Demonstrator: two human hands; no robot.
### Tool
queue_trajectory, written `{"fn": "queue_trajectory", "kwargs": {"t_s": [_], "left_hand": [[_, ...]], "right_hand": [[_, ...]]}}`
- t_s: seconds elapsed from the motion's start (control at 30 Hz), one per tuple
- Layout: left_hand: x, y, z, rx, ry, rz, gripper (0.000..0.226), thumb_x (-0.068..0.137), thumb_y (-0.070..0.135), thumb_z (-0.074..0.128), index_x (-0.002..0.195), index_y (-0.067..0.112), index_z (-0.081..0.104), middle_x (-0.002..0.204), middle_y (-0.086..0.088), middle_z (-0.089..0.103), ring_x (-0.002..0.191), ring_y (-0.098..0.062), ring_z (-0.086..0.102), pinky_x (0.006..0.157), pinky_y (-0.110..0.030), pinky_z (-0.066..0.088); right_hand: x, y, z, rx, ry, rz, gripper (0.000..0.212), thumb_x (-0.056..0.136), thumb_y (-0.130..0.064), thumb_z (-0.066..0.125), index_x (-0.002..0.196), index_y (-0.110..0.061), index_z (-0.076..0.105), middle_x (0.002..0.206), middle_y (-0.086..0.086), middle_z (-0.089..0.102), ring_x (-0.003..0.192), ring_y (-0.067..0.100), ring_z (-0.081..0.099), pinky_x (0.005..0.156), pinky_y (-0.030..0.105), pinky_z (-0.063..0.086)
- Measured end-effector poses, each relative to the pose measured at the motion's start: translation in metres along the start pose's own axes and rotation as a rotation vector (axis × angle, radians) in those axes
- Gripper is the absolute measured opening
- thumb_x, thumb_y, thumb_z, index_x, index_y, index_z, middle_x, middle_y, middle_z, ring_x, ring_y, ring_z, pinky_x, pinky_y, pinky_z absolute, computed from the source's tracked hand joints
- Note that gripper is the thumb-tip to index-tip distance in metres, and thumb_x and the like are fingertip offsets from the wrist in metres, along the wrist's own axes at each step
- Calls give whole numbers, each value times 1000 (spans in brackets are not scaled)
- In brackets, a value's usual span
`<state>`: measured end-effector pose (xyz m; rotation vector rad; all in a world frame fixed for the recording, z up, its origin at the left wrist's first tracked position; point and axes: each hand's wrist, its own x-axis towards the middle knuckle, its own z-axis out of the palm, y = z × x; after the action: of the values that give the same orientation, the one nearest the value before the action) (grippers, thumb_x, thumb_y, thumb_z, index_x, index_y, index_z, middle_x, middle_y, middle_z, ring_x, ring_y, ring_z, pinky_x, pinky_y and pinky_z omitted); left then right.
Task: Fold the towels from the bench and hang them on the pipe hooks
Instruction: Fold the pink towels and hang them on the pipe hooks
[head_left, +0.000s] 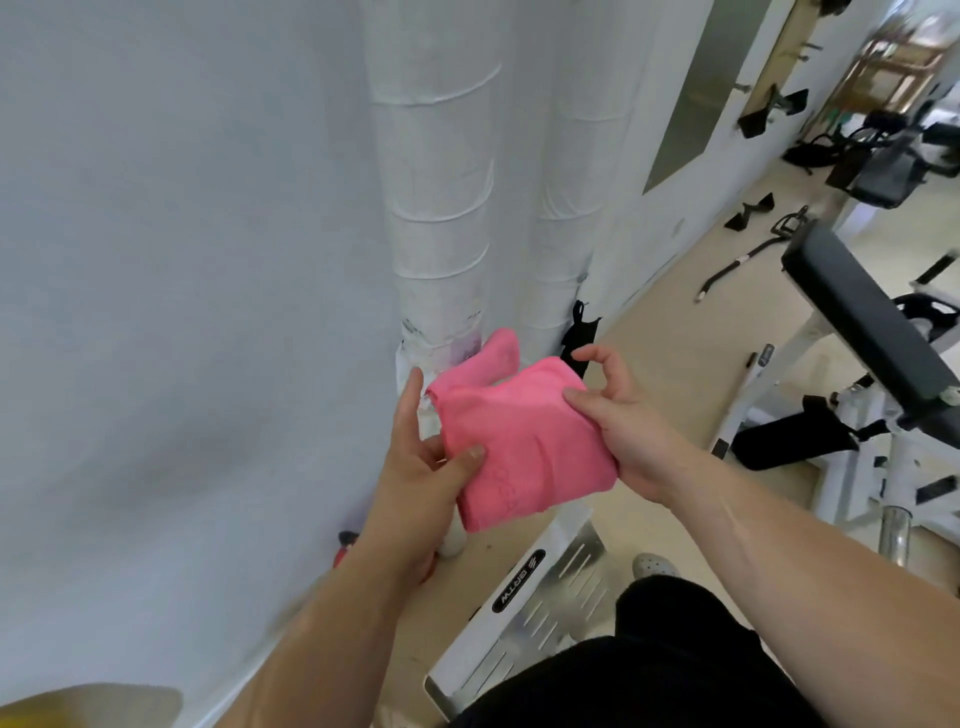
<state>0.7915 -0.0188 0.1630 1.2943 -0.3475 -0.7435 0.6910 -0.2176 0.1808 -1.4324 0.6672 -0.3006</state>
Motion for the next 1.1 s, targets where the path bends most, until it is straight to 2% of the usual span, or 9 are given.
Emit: {"fn": "queue_trajectory", "kwargs": {"t_s": [0.1,0.2,0.27,0.37,0.5,0.6,0.77,0.9,1.1], "left_hand": [[24,4,30,116,77,151,78,95,-8,57,136,57,47,125,-6,71,111,-22,70,88,-40,60],[58,5,67,276,154,255,55,95,-9,54,114,42,68,122,10,69,107,2,65,86,-17,52],[85,2,93,360,188,280,44,96,-5,56,101,36,74,106,17,74,96,7,64,82,-12,47],[129,-6,133,384,206,225,35,90,4,70,105,36,76,113,14,71,105,1,65,86,-16,50],[176,-15,184,552,181,150,74,64,17,90,127,46,64,129,20,61,118,1,61,97,-28,52],[207,-17,222,703,232,143,82,66,10,89,133,46,56,131,19,57,115,7,58,93,-15,49],[238,-19,269,902,457,128,66,70,10,84,127,37,65,108,21,62,95,19,55,79,0,41],[253,-4,294,996,523,193,36,74,19,81,105,36,75,91,12,71,84,-2,66,79,-29,56],[260,47,308,925,445,196,21,75,21,87,91,26,75,141,12,41,119,2,49,94,-22,46]], "right_hand": [[20,-9,-25,40,-98,-73,26,104,-11,50,99,-33,63,87,7,58,75,19,52,59,31,38],[45,-19,-59,3,-154,-128,33,101,-6,54,86,-27,74,96,-2,65,88,11,57,72,25,44],[67,-22,-89,-37,-231,-139,27,93,-3,66,100,-27,75,111,-3,69,100,11,64,83,28,53],[109,-27,-141,-193,-338,-144,57,75,-7,84,121,-37,67,130,0,61,114,16,65,91,37,58],[165,-42,-202,-521,-373,-222,89,66,-19,92,140,-44,50,138,-14,49,121,5,55,97,30,54],[205,-44,-238,-701,-403,-302,93,67,-24,91,145,-41,42,137,-11,46,121,7,49,96,17,44],[253,-42,-271,-765,-486,-390,70,67,-33,90,128,-37,57,116,-11,65,101,7,61,82,13,45],[282,-66,-290,-845,-487,-524,38,68,-44,89,99,-32,72,94,-7,57,81,5,55,70,18,39],[291,-132,-321,-609,-670,-462,25,78,-24,86,97,-28,71,133,-13,54,117,0,56,94,17,43]]}}
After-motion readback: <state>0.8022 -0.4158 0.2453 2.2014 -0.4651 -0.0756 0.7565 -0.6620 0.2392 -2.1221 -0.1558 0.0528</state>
